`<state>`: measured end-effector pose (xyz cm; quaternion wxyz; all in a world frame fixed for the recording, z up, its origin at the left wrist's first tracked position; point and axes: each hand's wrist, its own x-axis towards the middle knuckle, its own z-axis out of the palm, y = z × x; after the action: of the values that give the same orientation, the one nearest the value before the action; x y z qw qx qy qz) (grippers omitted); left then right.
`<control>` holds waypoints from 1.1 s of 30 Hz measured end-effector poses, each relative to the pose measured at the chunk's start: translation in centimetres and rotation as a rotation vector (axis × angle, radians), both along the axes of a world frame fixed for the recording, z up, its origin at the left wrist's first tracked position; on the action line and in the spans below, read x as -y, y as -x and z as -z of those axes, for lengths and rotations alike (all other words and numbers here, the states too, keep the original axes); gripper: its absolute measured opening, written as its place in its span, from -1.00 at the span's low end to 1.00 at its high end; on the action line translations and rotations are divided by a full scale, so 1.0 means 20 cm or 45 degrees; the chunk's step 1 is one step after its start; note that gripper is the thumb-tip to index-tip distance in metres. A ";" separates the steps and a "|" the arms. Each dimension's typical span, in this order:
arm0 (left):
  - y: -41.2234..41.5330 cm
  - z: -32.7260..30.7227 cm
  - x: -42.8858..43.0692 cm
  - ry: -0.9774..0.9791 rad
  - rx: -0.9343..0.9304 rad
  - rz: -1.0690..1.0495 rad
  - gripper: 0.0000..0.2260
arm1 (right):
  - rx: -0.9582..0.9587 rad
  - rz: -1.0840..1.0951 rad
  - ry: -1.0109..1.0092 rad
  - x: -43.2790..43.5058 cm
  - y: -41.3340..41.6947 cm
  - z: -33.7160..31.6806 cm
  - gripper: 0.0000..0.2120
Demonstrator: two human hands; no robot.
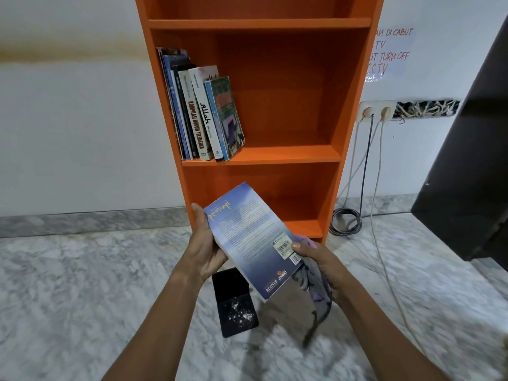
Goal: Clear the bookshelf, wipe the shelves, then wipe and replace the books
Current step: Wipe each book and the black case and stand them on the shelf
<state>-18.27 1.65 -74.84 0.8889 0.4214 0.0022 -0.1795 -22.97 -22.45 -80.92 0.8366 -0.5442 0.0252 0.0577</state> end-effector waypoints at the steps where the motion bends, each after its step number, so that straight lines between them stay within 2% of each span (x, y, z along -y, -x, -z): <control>1: 0.00 0.01 0.00 -0.135 -0.002 0.009 -0.32 | 0.010 0.041 0.032 0.00 0.01 -0.02 -0.58; 4: -0.01 0.08 0.05 -0.763 -0.090 -0.129 -0.53 | 0.101 0.301 0.154 -0.02 0.01 -0.06 -0.81; 5: 0.00 0.10 0.08 -0.856 -0.121 -0.203 -0.56 | 0.209 0.399 0.285 -0.03 0.00 -0.07 -0.89; 6: 0.01 0.10 0.12 -0.878 -0.108 -0.237 -0.54 | 0.331 0.492 0.506 -0.05 0.00 -0.07 -0.92; 8: 0.03 0.08 0.21 -0.839 -0.036 -0.148 -0.36 | 0.552 0.596 0.989 -0.09 -0.02 -0.04 -0.88; 10: 0.03 0.05 0.27 -0.685 -0.042 -0.030 -0.20 | 0.710 0.621 1.249 -0.16 -0.01 0.01 -0.96; 11: 0.03 0.04 0.27 -0.597 -0.066 -0.050 -0.23 | 0.793 0.621 1.308 -0.20 0.00 0.03 -0.94; 15: 0.03 0.06 0.23 -0.610 -0.034 -0.274 -0.84 | 1.094 0.589 1.600 -0.29 0.03 0.08 -0.90; 17: 0.06 0.05 0.22 -0.622 0.030 -0.306 -0.90 | 1.172 0.599 1.715 -0.29 0.04 0.06 -0.82; 19: 0.07 0.01 0.21 -0.639 0.102 -0.305 -0.87 | 1.174 0.554 1.697 -0.28 0.04 0.01 -0.71; 21: 0.09 -0.03 0.20 -0.650 0.173 -0.256 -0.79 | 1.082 0.441 1.542 -0.28 0.04 -0.04 -0.65; 23: 0.12 -0.05 0.20 -0.641 0.252 -0.145 -0.68 | 1.011 0.426 1.375 -0.28 0.00 -0.09 -0.72; 26: 0.18 -0.08 0.20 -0.550 0.346 0.073 -0.62 | 0.908 0.612 1.250 -0.26 -0.09 -0.13 -0.77; 29: 0.17 -0.08 0.18 -0.481 0.342 0.114 -0.61 | 0.632 0.638 1.093 -0.19 -0.17 -0.18 -0.77; 31: 0.17 -0.09 0.15 -0.413 0.363 0.113 -0.61 | 0.372 0.499 0.840 -0.15 -0.16 -0.22 -0.80; 33: 0.16 -0.12 0.10 -0.377 0.394 0.148 -0.58 | 0.098 0.220 0.339 -0.14 -0.15 -0.23 -0.66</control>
<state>-21.42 -0.34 -72.52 0.7952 0.5693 -0.1323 -0.1613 -20.07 -19.62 -76.33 0.7594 -0.6477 0.0472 -0.0394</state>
